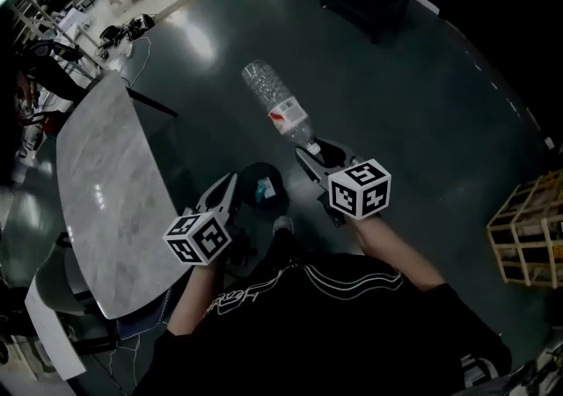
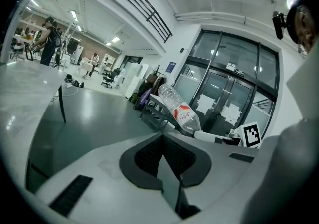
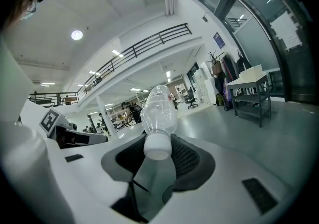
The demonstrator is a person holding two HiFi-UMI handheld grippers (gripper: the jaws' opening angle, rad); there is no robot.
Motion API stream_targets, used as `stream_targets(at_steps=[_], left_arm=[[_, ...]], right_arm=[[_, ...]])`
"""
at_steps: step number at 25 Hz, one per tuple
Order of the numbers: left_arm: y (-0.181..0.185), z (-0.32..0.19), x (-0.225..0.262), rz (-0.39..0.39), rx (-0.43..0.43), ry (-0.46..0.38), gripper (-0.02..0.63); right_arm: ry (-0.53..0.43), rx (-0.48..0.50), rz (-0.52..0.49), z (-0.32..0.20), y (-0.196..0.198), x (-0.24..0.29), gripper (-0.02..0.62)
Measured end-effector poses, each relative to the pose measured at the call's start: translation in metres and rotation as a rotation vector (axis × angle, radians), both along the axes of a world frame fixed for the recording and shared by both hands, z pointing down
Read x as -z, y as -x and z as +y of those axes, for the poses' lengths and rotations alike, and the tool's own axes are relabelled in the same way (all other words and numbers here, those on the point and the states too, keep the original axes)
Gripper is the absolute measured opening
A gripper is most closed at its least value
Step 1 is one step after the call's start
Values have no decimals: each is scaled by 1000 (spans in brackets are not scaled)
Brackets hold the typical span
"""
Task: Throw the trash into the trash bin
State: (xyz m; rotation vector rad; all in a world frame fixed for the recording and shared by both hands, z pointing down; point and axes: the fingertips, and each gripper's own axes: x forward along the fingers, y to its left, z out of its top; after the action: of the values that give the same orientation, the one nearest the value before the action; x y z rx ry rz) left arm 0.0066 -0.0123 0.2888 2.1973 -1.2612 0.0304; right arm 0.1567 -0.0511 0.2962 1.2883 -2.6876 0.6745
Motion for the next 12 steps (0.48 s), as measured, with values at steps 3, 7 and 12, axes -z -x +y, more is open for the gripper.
stream_targets(at_steps=[3, 7, 12], left_arm=[[5, -22, -7, 16, -5, 23, 6], [24, -60, -32, 48, -7, 70, 6], [59, -86, -83, 103, 43, 197, 6]], right_arm=[[33, -9, 7, -17, 5, -10, 178], [96, -10, 14, -50, 28, -41, 178], [201, 39, 58, -77, 68, -88, 178]])
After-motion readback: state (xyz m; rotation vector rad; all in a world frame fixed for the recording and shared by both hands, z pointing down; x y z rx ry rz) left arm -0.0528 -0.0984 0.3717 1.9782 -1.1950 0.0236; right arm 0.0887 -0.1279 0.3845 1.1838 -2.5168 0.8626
